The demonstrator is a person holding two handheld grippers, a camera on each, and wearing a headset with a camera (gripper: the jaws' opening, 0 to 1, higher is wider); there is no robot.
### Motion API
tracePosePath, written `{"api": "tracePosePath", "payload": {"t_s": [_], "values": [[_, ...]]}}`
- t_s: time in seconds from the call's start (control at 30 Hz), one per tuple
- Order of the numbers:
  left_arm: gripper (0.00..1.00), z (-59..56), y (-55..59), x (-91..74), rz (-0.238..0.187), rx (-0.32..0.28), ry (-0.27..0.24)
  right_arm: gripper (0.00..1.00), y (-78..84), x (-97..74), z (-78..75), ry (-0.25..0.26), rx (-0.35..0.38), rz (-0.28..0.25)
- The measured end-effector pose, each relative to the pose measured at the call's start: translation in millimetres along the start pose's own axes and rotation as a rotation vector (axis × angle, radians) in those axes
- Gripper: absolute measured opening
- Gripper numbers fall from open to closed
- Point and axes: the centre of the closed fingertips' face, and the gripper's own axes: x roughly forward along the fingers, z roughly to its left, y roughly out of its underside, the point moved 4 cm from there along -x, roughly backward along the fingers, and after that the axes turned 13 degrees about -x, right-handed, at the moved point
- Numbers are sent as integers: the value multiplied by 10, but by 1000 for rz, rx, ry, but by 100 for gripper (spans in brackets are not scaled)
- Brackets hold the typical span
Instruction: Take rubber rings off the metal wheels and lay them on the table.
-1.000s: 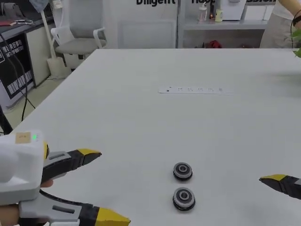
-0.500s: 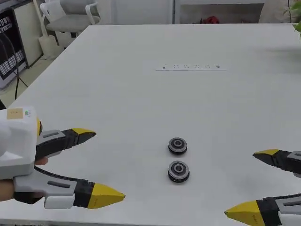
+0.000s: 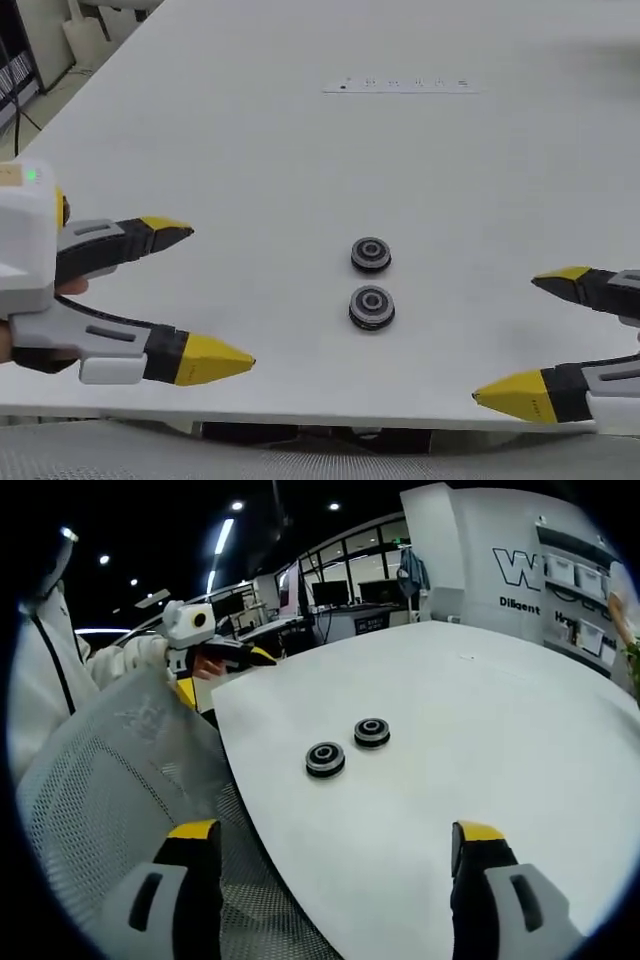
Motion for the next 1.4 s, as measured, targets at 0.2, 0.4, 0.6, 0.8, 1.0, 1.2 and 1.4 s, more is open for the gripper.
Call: {"api": "tracePosePath", "payload": {"t_s": [0.2, 0.4, 0.6, 0.8, 1.0, 1.2, 1.4], "values": [[100, -47, -10, -29, 4, 0, 13, 91, 10, -8, 12, -4, 0, -11], [100, -116, -41, -35, 22, 22, 39, 91, 50, -5, 45, -21, 5, -3], [100, -107, -80, -28, 47, 41, 51, 90, 33, 0, 64, -35, -2, -5], [100, -146, -215, -22, 58, 82, 61, 87, -20, 0, 58, -43, -13, -20], [100, -159, -376, 23, 93, 151, 44, 86, -103, -18, -3, -42, -22, -39], [100, -266, -575, 141, 82, 196, 91, 83, -183, -39, -60, -44, -37, -54], [100, -317, -689, 296, 67, 224, 126, 81, -259, -34, -127, -36, -53, -63]]}}
